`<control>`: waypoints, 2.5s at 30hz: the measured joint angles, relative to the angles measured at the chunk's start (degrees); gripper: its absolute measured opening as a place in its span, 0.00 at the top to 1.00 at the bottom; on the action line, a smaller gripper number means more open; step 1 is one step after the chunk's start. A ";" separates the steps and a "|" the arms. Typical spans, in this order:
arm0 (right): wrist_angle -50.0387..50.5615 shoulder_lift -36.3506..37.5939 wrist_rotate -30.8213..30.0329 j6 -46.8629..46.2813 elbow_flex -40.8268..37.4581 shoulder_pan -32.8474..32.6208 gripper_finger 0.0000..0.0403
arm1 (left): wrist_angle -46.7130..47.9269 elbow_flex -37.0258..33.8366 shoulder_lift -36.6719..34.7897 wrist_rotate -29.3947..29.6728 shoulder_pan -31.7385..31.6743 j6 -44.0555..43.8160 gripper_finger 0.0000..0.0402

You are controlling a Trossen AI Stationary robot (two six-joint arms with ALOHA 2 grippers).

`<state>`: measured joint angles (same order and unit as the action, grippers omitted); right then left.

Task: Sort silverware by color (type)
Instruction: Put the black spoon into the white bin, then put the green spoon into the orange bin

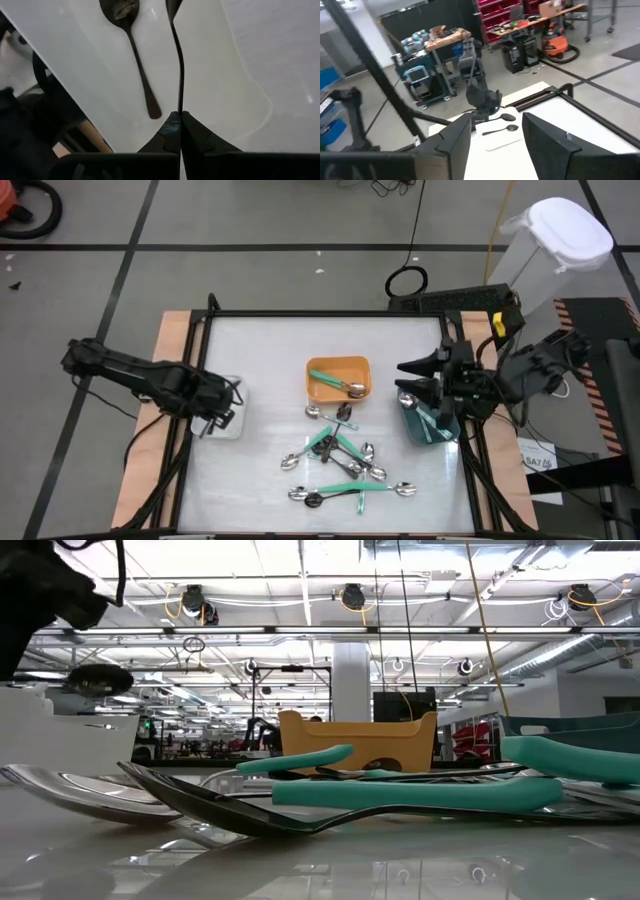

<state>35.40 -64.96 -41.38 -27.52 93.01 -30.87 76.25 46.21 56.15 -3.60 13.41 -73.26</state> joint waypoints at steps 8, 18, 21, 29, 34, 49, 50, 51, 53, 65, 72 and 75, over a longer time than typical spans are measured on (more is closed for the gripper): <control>-1.50 -2.28 -2.37 -2.24 0.00 0.15 0.58 | 0.13 -1.21 1.55 2.19 -0.17 3.75 1.00; -4.37 -4.20 -2.54 -2.28 0.00 0.17 0.58 | 1.18 -4.36 1.61 2.17 -5.08 5.91 1.00; -4.50 -4.49 -2.49 -3.22 0.00 0.17 0.58 | 1.14 -4.29 1.61 2.17 -5.89 6.15 1.00; -4.67 -5.33 -2.37 -3.77 0.00 0.17 0.58 | 0.78 -4.25 1.61 2.82 -8.08 5.23 1.00; -4.79 -5.32 -2.35 -3.75 0.00 0.15 0.58 | 0.68 -4.23 1.61 3.45 -9.35 5.04 0.99; -4.74 -5.15 -0.27 -3.26 0.00 -0.42 0.58 | -0.52 -0.55 1.61 4.16 -9.14 2.04 0.78; -4.74 -5.12 0.54 -3.24 0.00 -0.42 0.58 | -1.18 0.74 1.61 4.19 -8.99 1.62 0.78; -4.76 -5.04 1.06 -3.18 0.00 -0.42 0.58 | -1.97 2.17 1.61 4.46 -8.71 1.05 0.78; -4.69 -4.90 1.67 -3.26 0.00 -0.44 0.58 | -4.24 5.42 1.61 6.55 -7.76 0.25 0.78; 7.53 0.20 5.89 -8.60 0.00 -2.32 0.58 | -20.81 27.52 23.01 19.13 -1.11 18.86 0.78; 22.84 2.35 12.98 -18.83 0.02 -4.15 0.58 | -26.87 41.65 42.22 15.32 1.77 19.02 0.78; 28.98 2.03 17.33 -23.26 0.02 -5.40 0.58 | -25.64 48.48 49.92 14.20 2.75 14.22 0.78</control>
<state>64.38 -62.93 -24.05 -50.78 93.03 -36.27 50.61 94.69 106.07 10.60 16.16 -59.05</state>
